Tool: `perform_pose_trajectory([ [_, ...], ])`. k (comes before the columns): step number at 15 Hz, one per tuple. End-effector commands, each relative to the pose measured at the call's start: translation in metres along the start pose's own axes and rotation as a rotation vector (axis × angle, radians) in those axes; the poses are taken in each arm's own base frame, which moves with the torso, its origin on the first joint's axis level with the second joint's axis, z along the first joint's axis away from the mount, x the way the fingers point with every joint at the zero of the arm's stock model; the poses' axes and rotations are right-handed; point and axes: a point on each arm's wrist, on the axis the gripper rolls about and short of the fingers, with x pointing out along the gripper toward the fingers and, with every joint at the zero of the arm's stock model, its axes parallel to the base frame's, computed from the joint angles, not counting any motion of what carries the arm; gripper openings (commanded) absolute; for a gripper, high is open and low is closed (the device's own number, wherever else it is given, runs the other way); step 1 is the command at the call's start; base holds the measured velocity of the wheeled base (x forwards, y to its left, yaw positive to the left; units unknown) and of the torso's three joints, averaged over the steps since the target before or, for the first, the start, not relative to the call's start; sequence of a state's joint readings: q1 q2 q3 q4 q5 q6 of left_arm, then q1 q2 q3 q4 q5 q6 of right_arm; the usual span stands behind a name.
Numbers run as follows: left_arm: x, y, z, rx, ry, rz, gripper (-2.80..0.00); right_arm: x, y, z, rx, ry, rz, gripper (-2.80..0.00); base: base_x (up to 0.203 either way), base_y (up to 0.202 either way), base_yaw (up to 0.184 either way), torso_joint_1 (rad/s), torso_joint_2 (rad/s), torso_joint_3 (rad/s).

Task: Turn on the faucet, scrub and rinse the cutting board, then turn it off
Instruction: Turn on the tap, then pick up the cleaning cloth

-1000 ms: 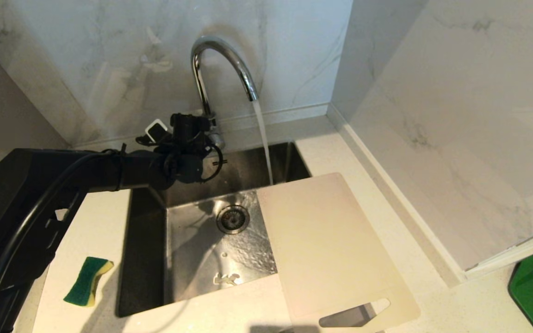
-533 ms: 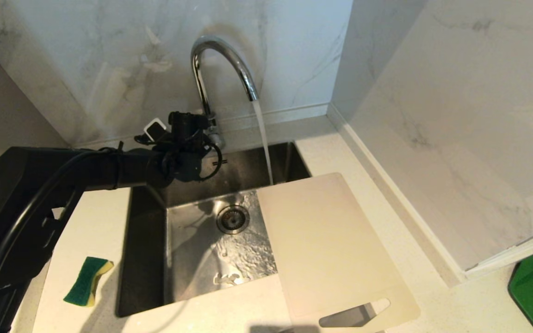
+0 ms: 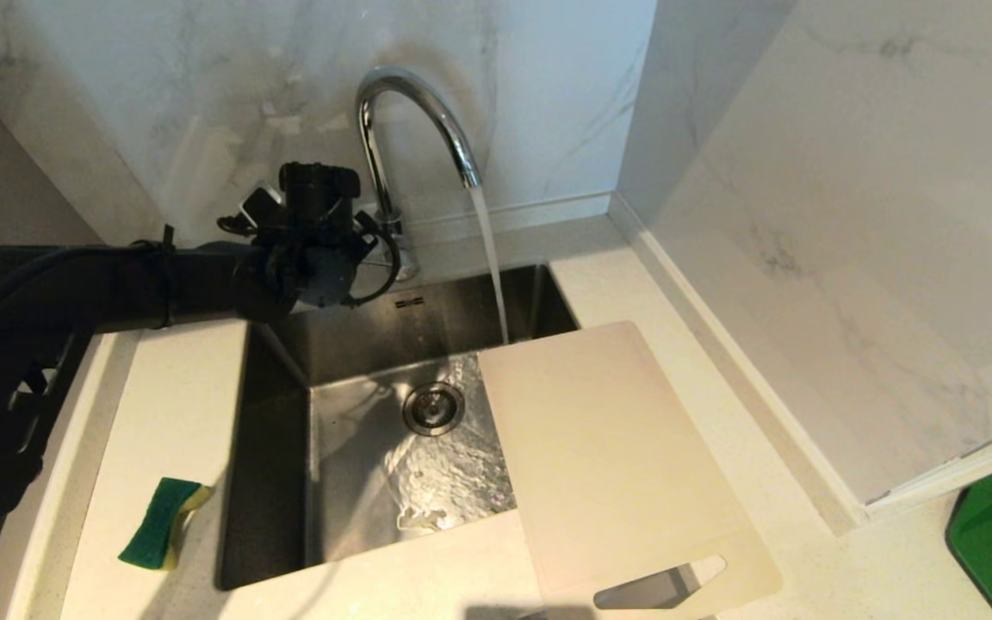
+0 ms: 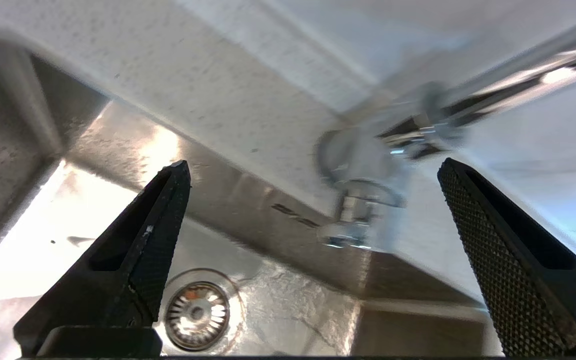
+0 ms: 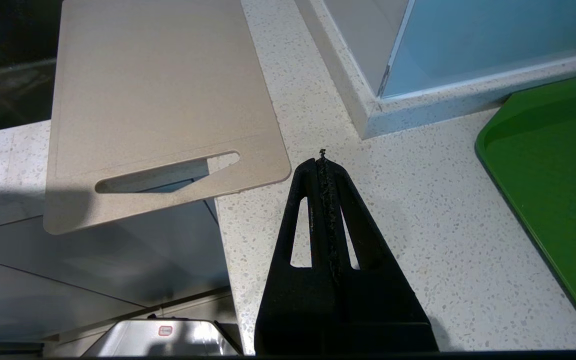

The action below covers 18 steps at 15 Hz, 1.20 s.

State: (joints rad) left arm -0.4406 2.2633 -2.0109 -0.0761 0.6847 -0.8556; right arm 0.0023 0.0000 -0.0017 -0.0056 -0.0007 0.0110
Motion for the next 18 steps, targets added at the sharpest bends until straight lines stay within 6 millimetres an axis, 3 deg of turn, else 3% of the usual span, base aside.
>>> perform_pose_trajectory([
  [1, -0.013, -0.006, 0.021, 0.000, -0.009, -0.001, 0.00, 0.000, 0.000, 0.000, 0.000, 0.000, 0.000, -2.80, 0.000, 0.000, 0.000, 0.000, 0.00, 0.000],
  [3, -0.025, -0.003, 0.032, 0.061, 0.018, 0.033, 0.00, 0.000, 0.000, 0.000, 0.000, 0.000, 0.001, -2.80, 0.000, 0.000, 0.000, 0.000, 0.00, 0.000],
  [10, -0.075, -0.002, 0.103, 0.123, 0.087, -0.009, 0.00, 0.000, 0.000, 0.000, 0.000, 0.000, 0.001, -2.80, 0.000, 0.000, 0.000, 0.000, 0.00, 0.000],
  [11, -0.080, -0.001, 0.112, 0.124, 0.088, -0.005, -0.78, 0.000, 0.000, 0.000, 0.000, 0.000, 0.001, -2.80, 0.000, 0.000, 0.000, 0.000, 0.00, 0.000],
  [12, -0.087, 0.001, 0.120, 0.128, 0.094, -0.001, -2.80, 0.000, 0.000, 0.000, 0.000, 0.000, 0.001, -2.80, 0.000, 0.000, 0.000, 0.000, 0.00, 0.000],
  [18, -0.133, 0.020, 0.172, 0.269, 0.161, -0.014, -2.80, 0.000, 0.000, 0.000, 0.000, 0.000, 0.001, -2.80, 0.000, 0.000, 0.000, 0.000, 0.00, 0.000],
])
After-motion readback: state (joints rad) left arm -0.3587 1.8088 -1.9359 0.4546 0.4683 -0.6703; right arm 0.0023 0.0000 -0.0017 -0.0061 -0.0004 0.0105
